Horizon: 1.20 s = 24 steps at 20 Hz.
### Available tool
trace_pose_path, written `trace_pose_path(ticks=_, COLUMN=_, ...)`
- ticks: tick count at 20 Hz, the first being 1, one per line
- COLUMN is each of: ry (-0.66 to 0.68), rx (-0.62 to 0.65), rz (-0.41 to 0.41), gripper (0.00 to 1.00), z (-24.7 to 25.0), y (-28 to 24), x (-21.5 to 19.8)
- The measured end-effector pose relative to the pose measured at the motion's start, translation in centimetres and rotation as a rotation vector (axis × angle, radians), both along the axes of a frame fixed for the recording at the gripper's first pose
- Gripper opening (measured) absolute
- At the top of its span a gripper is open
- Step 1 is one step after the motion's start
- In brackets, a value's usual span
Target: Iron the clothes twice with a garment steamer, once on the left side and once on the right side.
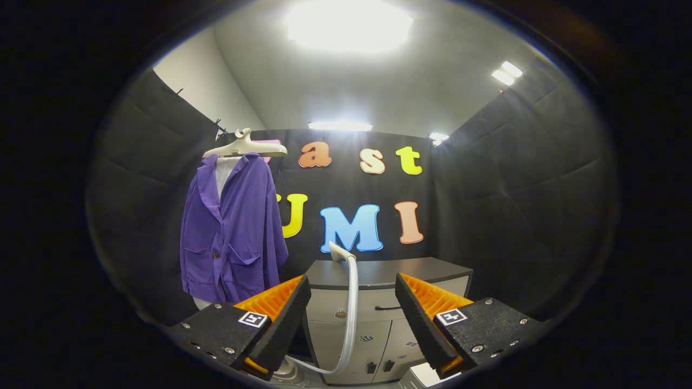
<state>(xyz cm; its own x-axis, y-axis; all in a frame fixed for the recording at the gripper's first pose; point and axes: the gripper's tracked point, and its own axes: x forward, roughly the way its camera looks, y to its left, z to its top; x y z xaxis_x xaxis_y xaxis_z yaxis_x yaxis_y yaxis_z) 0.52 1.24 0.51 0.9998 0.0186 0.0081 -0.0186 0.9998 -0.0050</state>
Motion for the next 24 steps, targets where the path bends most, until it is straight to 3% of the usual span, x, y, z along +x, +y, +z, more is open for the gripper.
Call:
trace_pose_path(ticks=15, ry=-0.03, rx=-0.002, rz=0.011, gripper=0.97, z=4.7, y=3.4, x=1.8)
trace_pose_path(ticks=24, ry=-0.026, rx=0.013, rz=0.071, gripper=0.97, z=7.0, y=3.8, x=7.2)
